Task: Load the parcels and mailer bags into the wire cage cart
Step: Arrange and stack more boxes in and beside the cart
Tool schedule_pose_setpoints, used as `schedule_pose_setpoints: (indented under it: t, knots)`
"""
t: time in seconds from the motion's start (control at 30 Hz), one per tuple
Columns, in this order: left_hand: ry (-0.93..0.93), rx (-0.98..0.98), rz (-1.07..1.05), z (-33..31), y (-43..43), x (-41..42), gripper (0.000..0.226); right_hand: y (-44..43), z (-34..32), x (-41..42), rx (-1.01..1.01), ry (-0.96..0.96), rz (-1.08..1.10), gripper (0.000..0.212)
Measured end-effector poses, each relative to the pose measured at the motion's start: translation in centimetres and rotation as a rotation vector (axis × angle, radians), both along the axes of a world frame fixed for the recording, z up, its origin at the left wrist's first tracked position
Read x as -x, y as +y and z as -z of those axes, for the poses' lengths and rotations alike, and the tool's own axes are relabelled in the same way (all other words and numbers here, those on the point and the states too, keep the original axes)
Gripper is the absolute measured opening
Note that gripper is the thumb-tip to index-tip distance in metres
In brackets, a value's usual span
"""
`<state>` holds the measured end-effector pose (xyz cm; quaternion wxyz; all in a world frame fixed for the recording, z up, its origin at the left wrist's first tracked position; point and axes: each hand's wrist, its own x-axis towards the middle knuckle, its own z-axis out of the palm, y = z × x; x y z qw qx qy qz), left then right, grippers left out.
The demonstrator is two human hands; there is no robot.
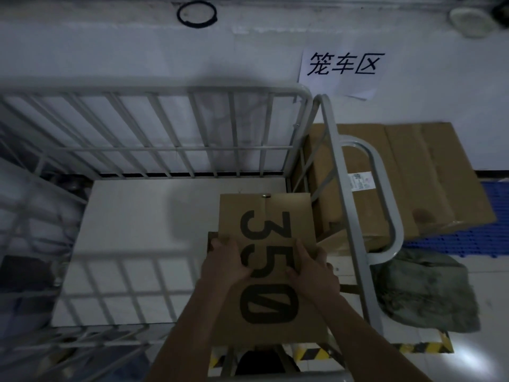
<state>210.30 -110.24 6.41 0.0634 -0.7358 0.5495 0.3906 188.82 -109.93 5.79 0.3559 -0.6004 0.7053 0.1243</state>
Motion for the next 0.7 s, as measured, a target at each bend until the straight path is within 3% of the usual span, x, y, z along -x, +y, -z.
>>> schedule_pose_setpoints:
  t: [0.07, 0.13, 0.27, 0.4, 0.57, 0.7]
  knots:
    - [-0.031, 0.121, 0.006, -1.9, 0.2, 0.0, 0.054, 0.4, -2.1, 0.3, 0.031, 0.023, -0.015, 0.066]
    - [-0.052, 0.187, -0.004, -3.8, 0.8, 0.2, 0.045, 1.1, -3.8, 0.5, 0.098, 0.038, -0.021, 0.056]
    - [-0.102, 0.183, -0.009, -7.0, 2.4, 0.6, 0.063, 2.9, -7.2, 0.7, 0.276, 0.043, -0.025, 0.038]
    - [-0.109, 0.146, 0.009, -10.4, 4.9, 0.7, 0.087, 4.8, -10.8, 1.1, 0.439, 0.065, -0.002, 0.045]
    - [-0.065, 0.251, -0.047, -14.7, 6.7, 0.7, 0.079, 5.9, -14.4, 0.9, 0.555, 0.082, -0.008, 0.057]
    - [-0.086, 0.357, -0.036, -17.5, 7.6, 0.7, 0.078, 6.3, -16.6, 0.6, 0.580, 0.034, -0.015, 0.049]
